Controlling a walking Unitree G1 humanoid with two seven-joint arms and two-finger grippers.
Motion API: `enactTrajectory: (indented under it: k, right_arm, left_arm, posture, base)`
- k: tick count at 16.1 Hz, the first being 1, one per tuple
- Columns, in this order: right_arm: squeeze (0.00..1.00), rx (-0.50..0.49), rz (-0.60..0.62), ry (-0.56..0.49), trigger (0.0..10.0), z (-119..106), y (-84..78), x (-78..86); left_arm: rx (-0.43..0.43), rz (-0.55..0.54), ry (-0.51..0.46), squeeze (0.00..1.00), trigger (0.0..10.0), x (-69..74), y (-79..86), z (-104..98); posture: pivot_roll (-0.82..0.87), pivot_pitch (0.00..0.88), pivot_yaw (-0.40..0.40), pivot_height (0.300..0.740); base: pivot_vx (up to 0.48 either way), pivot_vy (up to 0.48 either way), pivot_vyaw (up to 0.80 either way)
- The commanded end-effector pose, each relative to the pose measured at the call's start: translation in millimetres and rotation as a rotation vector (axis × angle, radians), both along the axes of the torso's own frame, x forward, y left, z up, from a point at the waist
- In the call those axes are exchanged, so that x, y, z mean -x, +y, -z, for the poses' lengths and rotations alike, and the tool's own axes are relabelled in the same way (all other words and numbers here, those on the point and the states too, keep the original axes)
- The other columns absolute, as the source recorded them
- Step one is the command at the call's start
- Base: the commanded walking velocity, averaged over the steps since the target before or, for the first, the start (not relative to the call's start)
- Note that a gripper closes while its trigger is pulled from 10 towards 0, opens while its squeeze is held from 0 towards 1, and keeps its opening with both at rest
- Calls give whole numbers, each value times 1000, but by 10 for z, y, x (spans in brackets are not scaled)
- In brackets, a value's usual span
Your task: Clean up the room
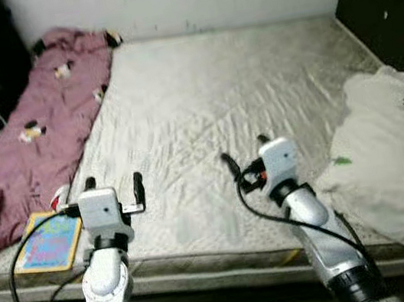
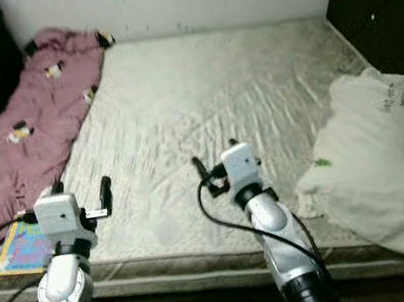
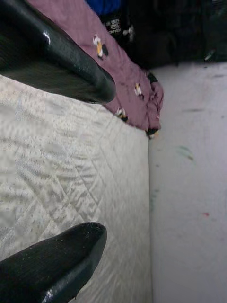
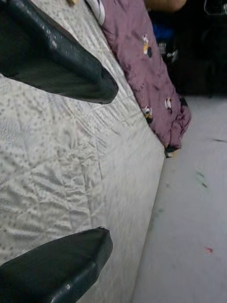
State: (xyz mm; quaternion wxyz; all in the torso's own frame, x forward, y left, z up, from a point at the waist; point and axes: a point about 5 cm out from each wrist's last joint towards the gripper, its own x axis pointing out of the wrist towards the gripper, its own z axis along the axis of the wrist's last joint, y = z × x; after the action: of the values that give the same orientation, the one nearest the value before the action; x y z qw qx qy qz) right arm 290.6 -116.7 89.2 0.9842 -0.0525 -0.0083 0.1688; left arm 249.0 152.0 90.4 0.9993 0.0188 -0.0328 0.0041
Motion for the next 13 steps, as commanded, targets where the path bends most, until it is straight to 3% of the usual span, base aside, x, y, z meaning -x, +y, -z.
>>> enactTrajectory:
  k: [1,13]
  right_arm:
    - [0,35,-28,-33,10000,-24,-10,12]
    - [0,14,-33,-25,10000,-35,-72,47]
  left_arm:
    - [-3,8,5,0,10000,1,-37,14]
    - [7,14,7,0,10000,5,-66,36]
  posture:
    - [-21,0,15,740]
    - [-28,0,9,740]
  base:
    - [0,-326,0]
    - [0,-328,0]
